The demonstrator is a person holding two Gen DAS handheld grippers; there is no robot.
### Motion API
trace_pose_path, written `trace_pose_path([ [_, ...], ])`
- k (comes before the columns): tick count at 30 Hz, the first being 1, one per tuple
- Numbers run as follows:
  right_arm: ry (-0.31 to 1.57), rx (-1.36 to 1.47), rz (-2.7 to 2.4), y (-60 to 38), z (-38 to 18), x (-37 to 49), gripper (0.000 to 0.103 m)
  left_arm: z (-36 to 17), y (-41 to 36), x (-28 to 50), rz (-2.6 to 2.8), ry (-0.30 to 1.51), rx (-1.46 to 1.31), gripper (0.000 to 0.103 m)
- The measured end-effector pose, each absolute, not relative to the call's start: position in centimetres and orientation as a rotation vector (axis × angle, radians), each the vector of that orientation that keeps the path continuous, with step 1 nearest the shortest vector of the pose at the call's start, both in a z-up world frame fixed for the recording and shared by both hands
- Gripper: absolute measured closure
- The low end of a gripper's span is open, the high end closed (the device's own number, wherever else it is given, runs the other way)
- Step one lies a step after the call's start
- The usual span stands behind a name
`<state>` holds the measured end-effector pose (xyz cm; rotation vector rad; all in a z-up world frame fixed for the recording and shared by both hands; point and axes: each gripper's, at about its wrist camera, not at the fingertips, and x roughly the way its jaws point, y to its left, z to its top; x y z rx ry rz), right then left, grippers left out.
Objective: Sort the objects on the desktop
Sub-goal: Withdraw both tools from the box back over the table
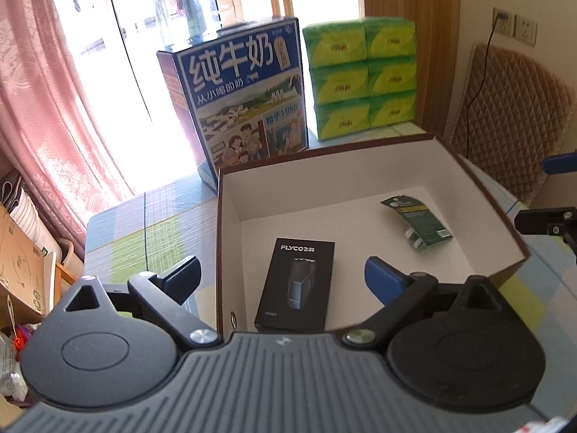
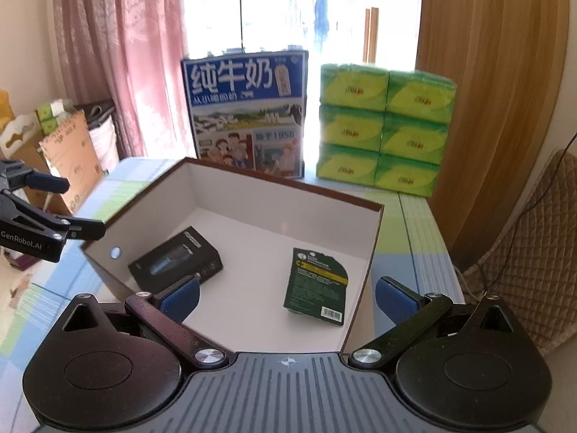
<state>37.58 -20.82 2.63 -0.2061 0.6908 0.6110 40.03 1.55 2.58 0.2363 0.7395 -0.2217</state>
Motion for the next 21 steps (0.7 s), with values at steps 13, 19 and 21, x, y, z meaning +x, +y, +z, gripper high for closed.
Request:
trace_pose_path([
  [13,0.658,-0.134,0.65,-25.8,3.7,31.2,0.002,5.0,4.3,31.0,-0.177,0.702,0.165,0.004],
  [19,0.674,-0.12,0.64,-27.5,2.6,28.2,0.002,4.2,4.4,26.4,-0.162,0.71,0.151,0.004],
  [21,0.682,-0.13,0.645,-27.9,2.1,27.0,0.002,3.6,4.2,25.0,-0.151,0.721,0.136,0.004],
])
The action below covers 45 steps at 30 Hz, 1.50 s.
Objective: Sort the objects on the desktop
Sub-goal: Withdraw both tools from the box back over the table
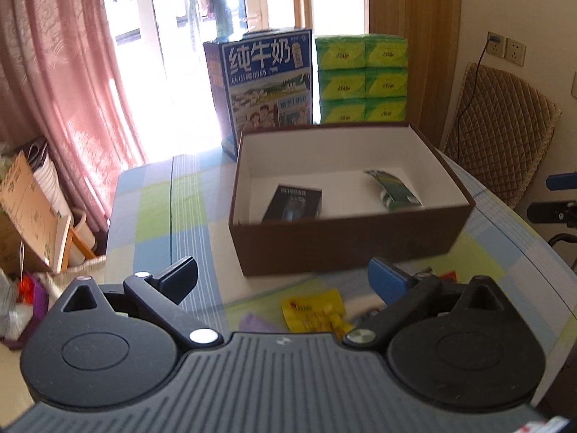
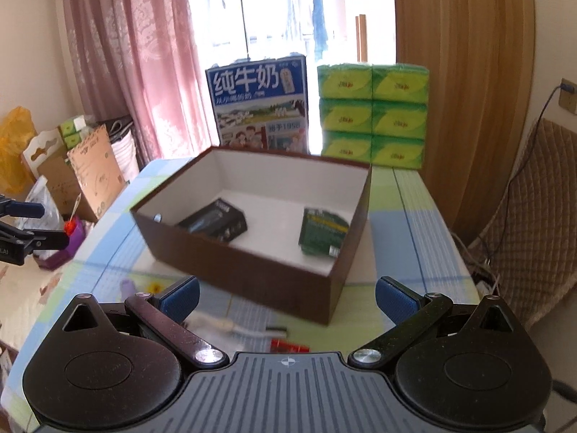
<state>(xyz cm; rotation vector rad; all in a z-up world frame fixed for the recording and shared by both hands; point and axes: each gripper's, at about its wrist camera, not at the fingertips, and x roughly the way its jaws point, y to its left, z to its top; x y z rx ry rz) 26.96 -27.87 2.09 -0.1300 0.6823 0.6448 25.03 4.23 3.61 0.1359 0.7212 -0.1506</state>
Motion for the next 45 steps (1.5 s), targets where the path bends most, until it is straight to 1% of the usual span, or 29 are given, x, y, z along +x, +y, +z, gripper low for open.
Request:
trace_pose_path([
  [8,0.711,-0.132,0.677,-29.1,0.7,23.3,0.002,1.5,2.8,20.2,-0.128,0.781,0.111,0.004],
  [14,0.737,-0.121,0.686,-30.3,0.1,21.9,0.002,0.8,2.3,18.2,-0.113,0.815,0.09,0.004],
  [31,0.939,-0.156,0.751,-31.6,-5.0,18.6,0.002,-4.3,-1.3,14.6,-0.15,0.98,0.064,0.004],
  [45,1.03,-0.208,0.705,-32.7,-7.6,17.3,0.002,-7.6,-3.7,13.4,-0.199,1.066,0.055,0.004],
])
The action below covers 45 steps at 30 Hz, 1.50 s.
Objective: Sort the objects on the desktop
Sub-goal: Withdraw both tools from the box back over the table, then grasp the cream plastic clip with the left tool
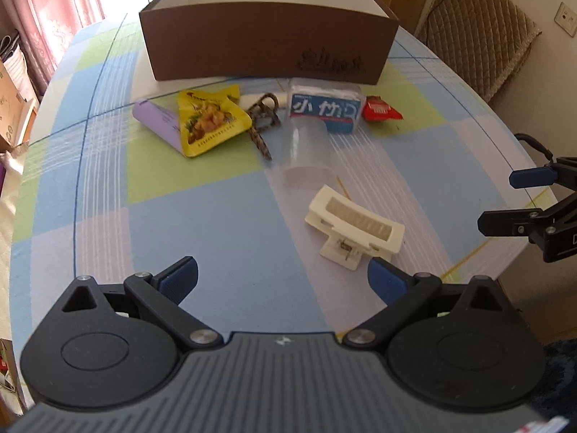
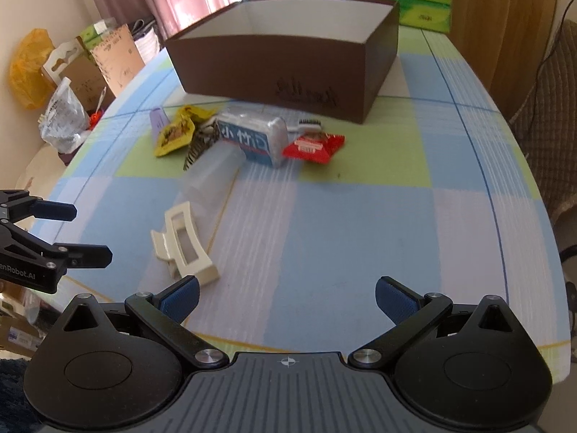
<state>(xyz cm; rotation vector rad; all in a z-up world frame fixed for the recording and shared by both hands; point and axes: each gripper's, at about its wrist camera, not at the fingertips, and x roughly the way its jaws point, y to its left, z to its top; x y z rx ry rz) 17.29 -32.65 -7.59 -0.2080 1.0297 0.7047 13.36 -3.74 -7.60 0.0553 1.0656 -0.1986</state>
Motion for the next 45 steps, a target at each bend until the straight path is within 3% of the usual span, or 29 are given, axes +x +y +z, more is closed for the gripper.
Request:
trace_pose_path([
  [22,1.082,-0.112,0.54,-35.8,-8.9,18.5,0.002,-10.7,-7.5,14.5,-0.463,0.969,0.242,0.004],
  [34,1.108,-0.032,0.431,-38.0,-9.1,18.5,0.002,-13.3,-9.7,17.8,-0.571,1.002,0.298,0.004],
  [39,1.116,-0.009,0.405,-38.3,-9.2,18.7,0.002,-13.7,-10.2,18.4,-0.607,0.995,0.303,0.017],
  [45,1.12,-0.007,0.413,-37.4,-9.4,19.3,0.002,-13.7,-9.7,18.2,-0.606,0.981,0.33,0.018],
])
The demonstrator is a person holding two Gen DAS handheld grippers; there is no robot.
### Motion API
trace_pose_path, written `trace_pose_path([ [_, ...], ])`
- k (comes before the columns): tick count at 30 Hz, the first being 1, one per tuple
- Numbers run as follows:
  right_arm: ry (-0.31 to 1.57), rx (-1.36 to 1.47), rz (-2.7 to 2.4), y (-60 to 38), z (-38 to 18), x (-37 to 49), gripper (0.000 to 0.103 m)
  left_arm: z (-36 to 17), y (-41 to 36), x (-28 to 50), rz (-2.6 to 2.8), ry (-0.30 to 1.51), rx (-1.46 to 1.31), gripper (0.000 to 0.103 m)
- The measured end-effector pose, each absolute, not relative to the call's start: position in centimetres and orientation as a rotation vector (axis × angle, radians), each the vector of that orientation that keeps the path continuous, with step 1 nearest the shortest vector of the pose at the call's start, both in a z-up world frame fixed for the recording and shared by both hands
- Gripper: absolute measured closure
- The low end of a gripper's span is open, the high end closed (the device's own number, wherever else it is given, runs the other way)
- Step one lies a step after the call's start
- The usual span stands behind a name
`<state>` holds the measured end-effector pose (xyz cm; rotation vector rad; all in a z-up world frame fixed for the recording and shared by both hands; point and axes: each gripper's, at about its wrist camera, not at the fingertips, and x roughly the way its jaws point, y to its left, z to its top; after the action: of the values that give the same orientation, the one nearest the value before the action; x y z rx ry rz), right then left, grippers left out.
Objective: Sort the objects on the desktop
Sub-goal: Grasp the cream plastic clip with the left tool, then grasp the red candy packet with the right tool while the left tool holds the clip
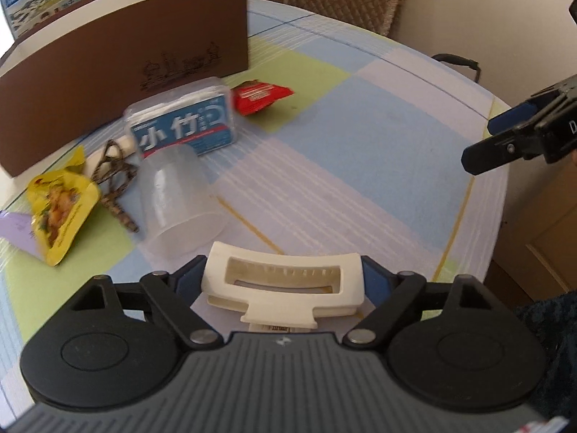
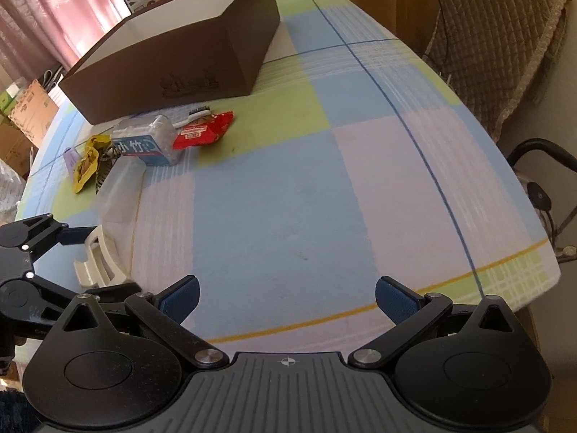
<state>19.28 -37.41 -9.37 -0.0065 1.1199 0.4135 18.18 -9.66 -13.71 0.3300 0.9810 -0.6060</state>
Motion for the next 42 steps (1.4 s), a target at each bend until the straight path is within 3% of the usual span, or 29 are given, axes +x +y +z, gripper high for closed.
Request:
trace_pose_path([
  [11,1.112,-0.023,0.486,-33.5,-9.9,21.6,0.002,-11.8,-1.9,18.6,-0.346,1.012,0.208,0.018],
  [25,0.992,-0.034,0.533,-27.7,-10.1,28.1,0.003,-7.7,8.1,22.3,-0.057,0.924,0.083,0.018],
  [26,0.983,-0.04,0.533,-27.3,-10.2,28.5,0.008,-7.6,8.5,22.5,-0.05,0.92,0.078,0.018],
  [27,0.975,-0.044,0.53,-26.9,-10.3,29.0,0.022,-7.4,8.9,22.6,-0.044,0.917,0.076,0.018],
  [29,0.981,-0.033,0.516,-26.4,-10.8,30.2,0.033,-7.3,9.4,23.0,-0.042,0.912,0.069,0.018],
  [34,1.0,-0.017,0.516,-25.4,-11.8,32.0,0.042,-7.5,10.6,23.6,-0.033,0.918,0.049,0.018],
  [42,1.026,-0.106,0.509,-23.7,-14.0,32.7,0.068,-8.2,12.3,24.5,-0.035,0.927,0.034,0.018],
])
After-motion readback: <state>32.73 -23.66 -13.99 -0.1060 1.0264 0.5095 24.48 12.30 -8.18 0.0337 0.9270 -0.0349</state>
